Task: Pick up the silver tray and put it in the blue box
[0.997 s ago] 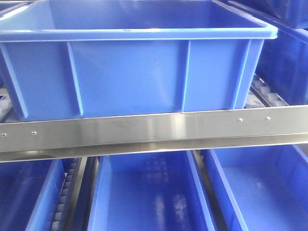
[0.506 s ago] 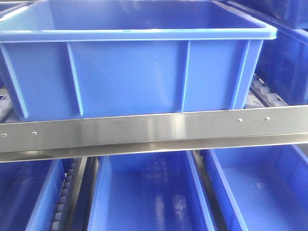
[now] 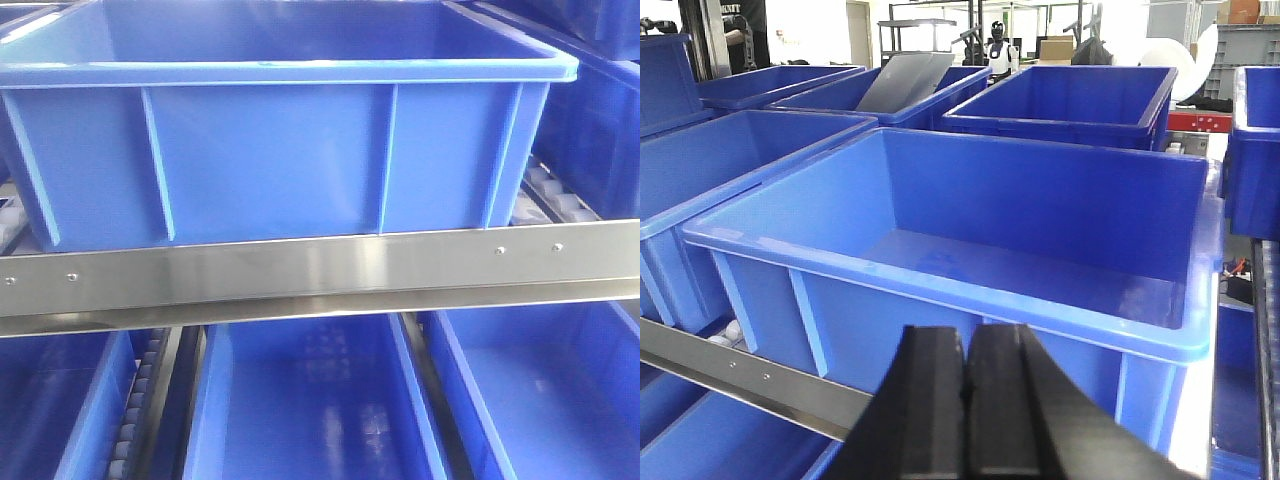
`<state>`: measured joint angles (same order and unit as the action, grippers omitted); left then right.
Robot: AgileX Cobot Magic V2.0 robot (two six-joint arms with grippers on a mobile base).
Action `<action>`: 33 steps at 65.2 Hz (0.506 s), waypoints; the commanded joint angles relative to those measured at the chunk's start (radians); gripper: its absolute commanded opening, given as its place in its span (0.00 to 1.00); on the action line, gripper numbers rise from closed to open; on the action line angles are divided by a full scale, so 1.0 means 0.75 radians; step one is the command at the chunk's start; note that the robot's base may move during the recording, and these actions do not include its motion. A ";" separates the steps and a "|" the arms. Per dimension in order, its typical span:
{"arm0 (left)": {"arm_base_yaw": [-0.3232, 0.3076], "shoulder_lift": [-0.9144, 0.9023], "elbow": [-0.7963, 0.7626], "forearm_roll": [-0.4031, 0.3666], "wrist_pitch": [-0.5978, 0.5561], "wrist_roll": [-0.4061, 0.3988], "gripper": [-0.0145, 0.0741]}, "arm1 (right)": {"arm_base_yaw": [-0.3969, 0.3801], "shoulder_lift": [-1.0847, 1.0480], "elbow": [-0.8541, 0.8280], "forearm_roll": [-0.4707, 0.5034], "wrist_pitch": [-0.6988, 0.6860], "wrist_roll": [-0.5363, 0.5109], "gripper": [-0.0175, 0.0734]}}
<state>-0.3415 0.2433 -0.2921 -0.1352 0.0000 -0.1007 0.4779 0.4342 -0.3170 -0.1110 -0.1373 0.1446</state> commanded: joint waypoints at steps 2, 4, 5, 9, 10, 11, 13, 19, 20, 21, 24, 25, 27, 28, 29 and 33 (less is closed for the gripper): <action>-0.006 -0.002 -0.039 -0.006 -0.044 -0.004 0.16 | 0.000 0.002 -0.040 -0.018 -0.108 -0.013 0.25; -0.006 -0.002 -0.039 -0.006 -0.032 -0.004 0.16 | 0.000 0.002 -0.038 -0.018 -0.109 -0.013 0.25; -0.006 -0.002 -0.036 -0.006 -0.030 -0.004 0.16 | 0.000 0.002 -0.038 -0.018 -0.102 -0.013 0.25; -0.006 -0.002 -0.036 -0.006 -0.027 -0.004 0.16 | 0.000 0.002 -0.038 -0.018 -0.100 -0.013 0.25; -0.006 -0.002 -0.036 -0.006 -0.027 -0.004 0.16 | 0.000 0.002 -0.038 -0.018 -0.100 -0.013 0.25; -0.006 -0.002 -0.036 -0.006 -0.027 -0.004 0.16 | -0.002 0.002 -0.038 -0.017 -0.100 -0.013 0.25; -0.006 -0.002 -0.036 -0.006 -0.027 -0.004 0.16 | -0.010 0.002 -0.038 -0.017 -0.100 -0.013 0.25; -0.006 -0.002 -0.036 -0.006 -0.027 -0.004 0.16 | -0.099 0.000 -0.038 -0.008 -0.099 -0.013 0.25; -0.006 -0.002 -0.036 -0.006 -0.027 -0.004 0.16 | -0.127 -0.001 -0.038 -0.001 -0.099 -0.013 0.25; -0.006 -0.002 -0.036 -0.006 -0.027 -0.004 0.16 | -0.157 -0.003 -0.038 0.005 -0.099 -0.013 0.25; -0.006 -0.002 -0.036 -0.006 -0.027 -0.004 0.16 | -0.227 -0.010 -0.038 0.008 -0.094 -0.013 0.25; -0.006 -0.002 -0.036 -0.006 -0.027 -0.004 0.16 | -0.256 -0.014 -0.038 0.008 -0.092 -0.013 0.25; -0.006 -0.002 -0.036 -0.006 -0.027 -0.004 0.16 | -0.303 -0.025 -0.038 0.008 -0.083 -0.013 0.25; -0.006 -0.002 -0.036 -0.006 -0.027 -0.004 0.16 | -0.320 -0.034 -0.038 0.008 -0.077 -0.013 0.25; -0.006 -0.002 -0.036 -0.006 -0.027 -0.004 0.16 | -0.345 -0.041 -0.038 0.008 -0.074 -0.013 0.25; -0.006 -0.002 -0.036 -0.006 -0.027 -0.004 0.16 | -0.416 -0.093 -0.033 0.008 -0.056 -0.013 0.25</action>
<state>-0.3415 0.2341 -0.2906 -0.1352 0.0603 -0.1007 0.2213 0.3934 -0.3151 -0.1073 -0.1113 0.1446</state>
